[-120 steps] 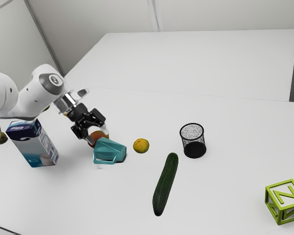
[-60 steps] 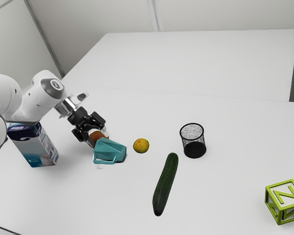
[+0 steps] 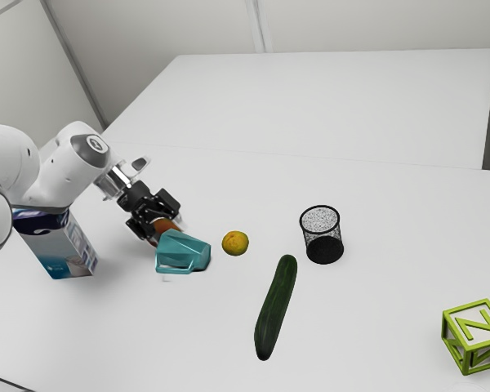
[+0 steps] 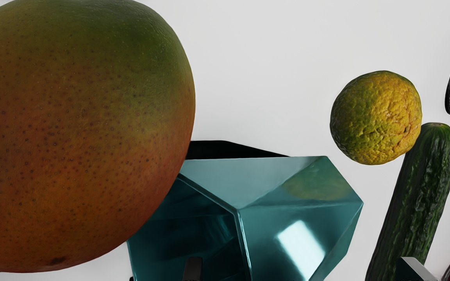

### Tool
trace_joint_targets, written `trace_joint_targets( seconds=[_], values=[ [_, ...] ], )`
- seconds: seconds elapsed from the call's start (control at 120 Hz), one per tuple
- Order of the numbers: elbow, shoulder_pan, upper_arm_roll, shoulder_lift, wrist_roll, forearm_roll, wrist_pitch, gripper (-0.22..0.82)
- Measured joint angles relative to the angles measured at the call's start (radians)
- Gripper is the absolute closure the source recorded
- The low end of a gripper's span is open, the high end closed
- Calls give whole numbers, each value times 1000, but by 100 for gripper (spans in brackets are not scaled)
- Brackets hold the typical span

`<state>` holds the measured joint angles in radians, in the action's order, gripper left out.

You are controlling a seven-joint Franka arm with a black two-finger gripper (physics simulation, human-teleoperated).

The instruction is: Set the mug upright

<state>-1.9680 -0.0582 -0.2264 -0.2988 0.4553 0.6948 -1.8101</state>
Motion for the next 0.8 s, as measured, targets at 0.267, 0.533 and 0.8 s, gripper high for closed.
trace_joint_targets(
  seconds=[0.267, 0.533, 0.8],
  values=[
    [1, 0, 18, 20, -1, 3, 7, 34],
    [7, 0, 44, 34, -17, -4, 12, 54],
    [13, 2, 74, 33, -44, -5, 11, 62]
  ],
)
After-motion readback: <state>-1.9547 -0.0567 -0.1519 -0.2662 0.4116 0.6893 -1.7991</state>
